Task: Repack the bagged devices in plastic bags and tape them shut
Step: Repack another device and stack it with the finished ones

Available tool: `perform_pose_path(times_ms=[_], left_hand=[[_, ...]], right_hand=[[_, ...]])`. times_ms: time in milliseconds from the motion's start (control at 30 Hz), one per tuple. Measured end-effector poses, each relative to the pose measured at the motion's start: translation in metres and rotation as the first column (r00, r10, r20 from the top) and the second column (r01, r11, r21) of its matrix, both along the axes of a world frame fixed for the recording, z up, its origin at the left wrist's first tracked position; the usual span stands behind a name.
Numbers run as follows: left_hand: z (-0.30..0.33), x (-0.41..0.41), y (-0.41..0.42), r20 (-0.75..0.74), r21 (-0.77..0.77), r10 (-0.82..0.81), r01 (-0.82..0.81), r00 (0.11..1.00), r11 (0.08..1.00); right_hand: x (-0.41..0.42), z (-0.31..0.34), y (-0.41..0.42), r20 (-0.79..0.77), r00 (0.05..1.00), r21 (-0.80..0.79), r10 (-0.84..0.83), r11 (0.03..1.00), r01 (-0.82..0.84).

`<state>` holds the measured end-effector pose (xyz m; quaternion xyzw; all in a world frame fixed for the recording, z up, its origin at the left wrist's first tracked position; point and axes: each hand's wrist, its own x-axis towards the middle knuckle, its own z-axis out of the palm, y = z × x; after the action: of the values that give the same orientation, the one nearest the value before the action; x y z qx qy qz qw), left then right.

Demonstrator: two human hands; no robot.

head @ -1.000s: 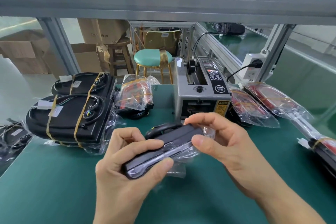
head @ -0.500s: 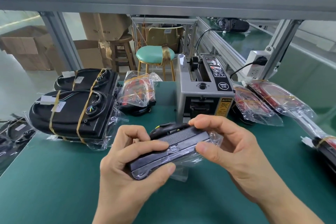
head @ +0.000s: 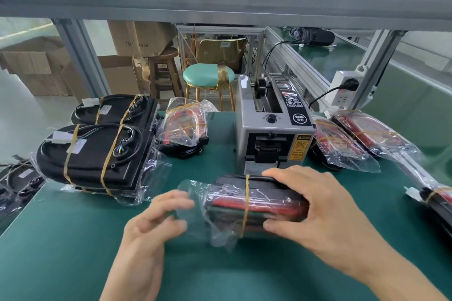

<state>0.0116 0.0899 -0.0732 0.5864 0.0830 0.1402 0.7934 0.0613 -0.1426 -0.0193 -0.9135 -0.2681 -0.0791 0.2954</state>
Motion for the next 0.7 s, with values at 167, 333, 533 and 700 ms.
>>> perform_pose_path(times_ms=[167, 333, 533, 700], left_hand=[[0.017, 0.000, -0.006, 0.116, 0.331, -0.149, 0.103, 0.982, 0.938], [0.023, -0.003, -0.010, 0.148, 0.568, 0.093, -0.161, 0.985, 0.807], [0.016, -0.017, -0.021, 0.537, 0.785, -0.154, -0.423, 0.830, 0.453], [0.007, -0.021, -0.006, 0.382, 0.816, -0.143, -0.261, 0.913, 0.516]], right_hand=[[0.002, 0.000, 0.012, -0.022, 0.998, -0.174, 0.066, 0.982, -0.069], [0.003, -0.010, 0.020, -0.001, 0.999, -0.115, 0.036, 0.993, -0.036], [0.005, -0.021, 0.028, -0.059, 0.998, -0.016, 0.011, 1.000, -0.012], [0.008, -0.023, 0.031, -0.058, 0.998, -0.047, 0.036, 0.998, -0.039]])
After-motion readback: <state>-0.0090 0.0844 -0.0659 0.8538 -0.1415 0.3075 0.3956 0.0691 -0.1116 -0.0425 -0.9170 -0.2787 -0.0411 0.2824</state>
